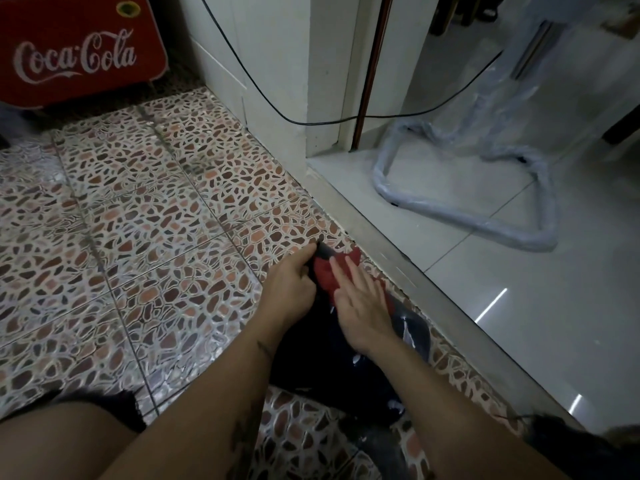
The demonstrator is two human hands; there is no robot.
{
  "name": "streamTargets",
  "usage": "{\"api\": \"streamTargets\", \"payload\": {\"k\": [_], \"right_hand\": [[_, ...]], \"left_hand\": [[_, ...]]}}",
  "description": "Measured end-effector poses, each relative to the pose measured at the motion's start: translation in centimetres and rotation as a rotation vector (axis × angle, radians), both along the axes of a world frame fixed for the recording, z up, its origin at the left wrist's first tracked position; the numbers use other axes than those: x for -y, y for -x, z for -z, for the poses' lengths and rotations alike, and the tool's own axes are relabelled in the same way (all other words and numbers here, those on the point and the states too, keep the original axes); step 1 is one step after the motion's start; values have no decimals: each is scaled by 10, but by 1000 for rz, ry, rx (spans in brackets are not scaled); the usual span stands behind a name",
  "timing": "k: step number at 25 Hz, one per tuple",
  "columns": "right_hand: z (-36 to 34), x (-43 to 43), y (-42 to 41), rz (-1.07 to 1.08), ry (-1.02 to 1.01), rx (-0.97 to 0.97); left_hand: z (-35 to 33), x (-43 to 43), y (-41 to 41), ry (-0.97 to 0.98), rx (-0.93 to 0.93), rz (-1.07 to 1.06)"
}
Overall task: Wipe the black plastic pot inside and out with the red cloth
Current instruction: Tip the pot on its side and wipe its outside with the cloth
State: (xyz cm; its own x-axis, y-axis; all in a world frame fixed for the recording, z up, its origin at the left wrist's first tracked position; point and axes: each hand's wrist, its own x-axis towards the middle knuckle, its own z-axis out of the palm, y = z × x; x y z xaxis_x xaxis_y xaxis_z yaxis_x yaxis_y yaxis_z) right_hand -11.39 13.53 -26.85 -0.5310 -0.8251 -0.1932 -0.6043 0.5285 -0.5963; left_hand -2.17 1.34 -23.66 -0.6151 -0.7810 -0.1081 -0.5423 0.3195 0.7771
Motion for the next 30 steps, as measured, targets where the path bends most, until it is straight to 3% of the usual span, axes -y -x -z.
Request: {"api": "streamTargets", "payload": {"k": [2, 8, 15, 19, 22, 28, 30], "right_hand": [[6, -28, 2, 5, -18, -42], [-1, -59, 49, 303, -443, 51], [-9, -4, -31, -59, -108, 21], [10, -78, 18, 85, -225, -127], [13, -101, 36, 303, -364, -53], [-3, -60, -29, -46, -77, -32], [1, -66, -36, -67, -81, -73]], "left_hand": [[-8, -1, 1, -59, 50, -14], [-22, -19, 1, -230, 55, -160], [-11, -11, -6, -603, -116, -478], [-7, -7, 2, -563, -81, -432], [-7, -5, 8, -523, -76, -448], [-16, -6, 17, -391, 22, -502], [-22, -7, 14, -356, 26, -438]]}}
